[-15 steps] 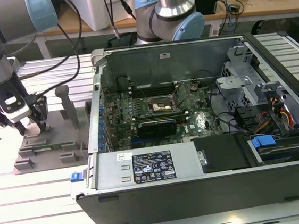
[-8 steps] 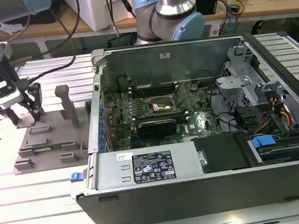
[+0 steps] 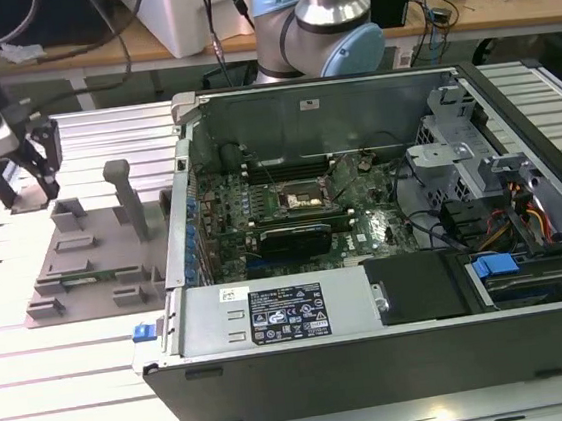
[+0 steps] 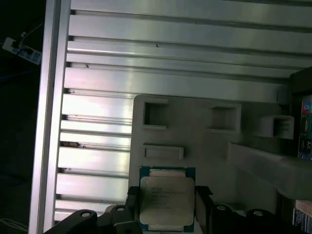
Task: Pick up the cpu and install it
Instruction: 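Pick up the cpu and move it towards the insertion slot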
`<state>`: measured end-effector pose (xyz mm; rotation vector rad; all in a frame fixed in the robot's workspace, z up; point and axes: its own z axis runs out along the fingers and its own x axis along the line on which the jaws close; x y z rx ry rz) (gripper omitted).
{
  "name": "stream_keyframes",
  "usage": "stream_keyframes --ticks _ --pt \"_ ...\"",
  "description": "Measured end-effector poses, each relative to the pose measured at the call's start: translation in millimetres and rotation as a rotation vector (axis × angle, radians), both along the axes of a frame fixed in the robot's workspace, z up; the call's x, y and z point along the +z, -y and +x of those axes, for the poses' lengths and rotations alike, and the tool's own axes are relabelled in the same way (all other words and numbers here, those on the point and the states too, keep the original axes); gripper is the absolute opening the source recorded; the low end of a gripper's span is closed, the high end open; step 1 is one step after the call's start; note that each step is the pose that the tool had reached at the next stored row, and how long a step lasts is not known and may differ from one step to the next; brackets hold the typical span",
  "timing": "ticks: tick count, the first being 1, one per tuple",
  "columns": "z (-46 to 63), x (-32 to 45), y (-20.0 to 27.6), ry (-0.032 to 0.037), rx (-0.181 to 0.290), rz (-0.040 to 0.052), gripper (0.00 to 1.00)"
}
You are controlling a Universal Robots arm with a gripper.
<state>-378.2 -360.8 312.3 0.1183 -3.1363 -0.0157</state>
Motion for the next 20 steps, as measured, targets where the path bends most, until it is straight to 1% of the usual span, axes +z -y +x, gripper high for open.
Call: stream_keyframes --ticks 2,4,6,8,10,12,14,15,17,18,19,20 --pt "0.0 9.3 0.0 -0.0001 0.000 0.0000 0.54" --pt "0.0 24.7 0.0 -0.0001 0.000 0.0000 0.54" --pt "0.0 33.6 0.0 -0.0001 0.000 0.0000 0.54" --pt "0.0 48.9 0.0 -0.0002 0.000 0.0000 0.54" --pt "0.0 55.3 0.0 -0.0001 0.000 0.0002 0.54" --pt "0.0 57.1 0.0 0.0001 0.000 0.0012 0.54" --pt "0.0 57.2 0.0 0.0000 0.000 0.0016 0.54" --pt "3.1 57.4 0.1 -0.0004 0.000 0.0015 0.54" --pt "13.5 57.2 0.0 -0.0001 0.000 0.0016 0.54" --pt "20.5 57.3 0.0 -0.0003 0.000 0.0015 0.54" --pt "32.4 57.0 0.0 -0.0001 0.000 0.0016 0.54" --pt "39.3 56.8 -0.1 -0.0001 0.000 0.0016 0.54"
